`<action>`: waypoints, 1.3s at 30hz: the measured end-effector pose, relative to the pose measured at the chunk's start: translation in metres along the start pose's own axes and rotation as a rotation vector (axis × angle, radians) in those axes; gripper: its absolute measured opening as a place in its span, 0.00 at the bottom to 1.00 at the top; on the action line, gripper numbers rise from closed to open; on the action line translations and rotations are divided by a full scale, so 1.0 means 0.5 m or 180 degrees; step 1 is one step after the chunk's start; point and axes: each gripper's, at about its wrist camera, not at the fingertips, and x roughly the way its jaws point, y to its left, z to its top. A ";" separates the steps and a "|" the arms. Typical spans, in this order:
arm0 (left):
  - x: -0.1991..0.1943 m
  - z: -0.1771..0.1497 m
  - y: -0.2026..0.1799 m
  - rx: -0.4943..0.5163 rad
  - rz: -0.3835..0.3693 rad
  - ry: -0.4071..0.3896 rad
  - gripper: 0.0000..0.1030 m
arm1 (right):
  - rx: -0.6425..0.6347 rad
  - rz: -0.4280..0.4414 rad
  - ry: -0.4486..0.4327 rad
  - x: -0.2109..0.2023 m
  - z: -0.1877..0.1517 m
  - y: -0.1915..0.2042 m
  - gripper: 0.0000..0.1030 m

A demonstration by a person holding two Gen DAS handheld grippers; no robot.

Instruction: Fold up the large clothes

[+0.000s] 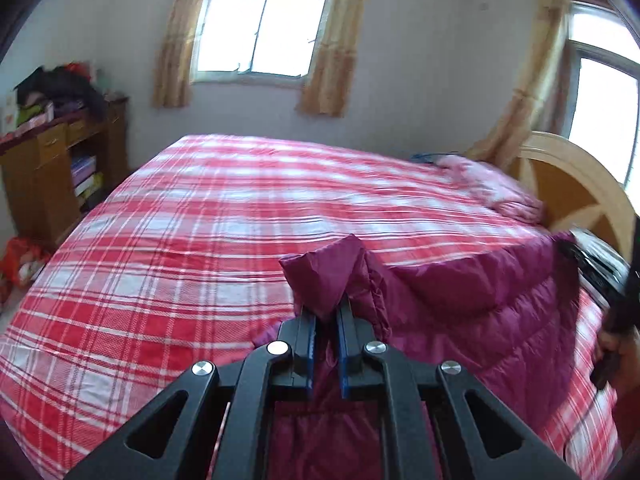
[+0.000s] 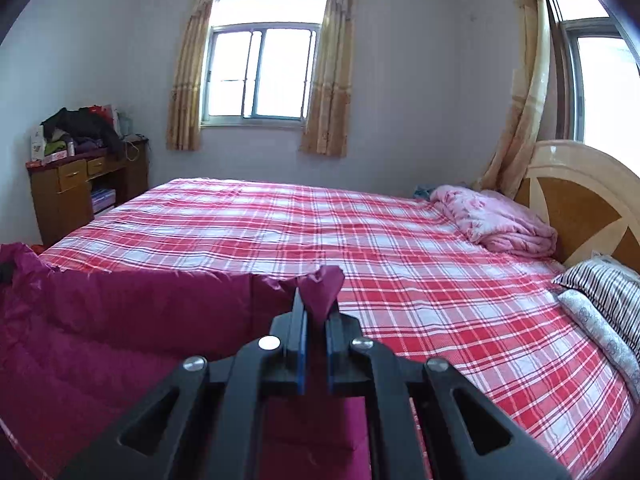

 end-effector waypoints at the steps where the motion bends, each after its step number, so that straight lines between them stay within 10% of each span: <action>1: 0.043 0.005 0.010 -0.0117 0.0072 0.0076 0.08 | 0.0050 -0.0050 0.0075 0.030 -0.012 0.005 0.09; 10: 0.255 -0.088 0.053 -0.0488 0.0722 0.0611 0.08 | 0.0103 -0.0078 0.0722 0.206 -0.136 0.016 0.11; 26: 0.298 -0.110 0.056 -0.0430 0.0972 0.0699 0.10 | 0.0345 0.0252 0.1288 0.286 -0.166 0.004 0.23; 29: 0.296 -0.109 0.046 -0.0355 0.1050 0.0721 0.10 | 0.0377 0.0195 0.1281 0.257 -0.137 -0.011 0.24; 33: 0.282 -0.103 0.052 -0.0369 0.0969 0.0792 0.10 | 0.0618 0.0116 0.0347 0.068 -0.064 -0.020 0.24; 39: 0.187 -0.096 0.039 -0.0450 0.0925 0.0744 0.10 | 0.0251 0.0813 0.0505 -0.054 -0.092 0.126 0.24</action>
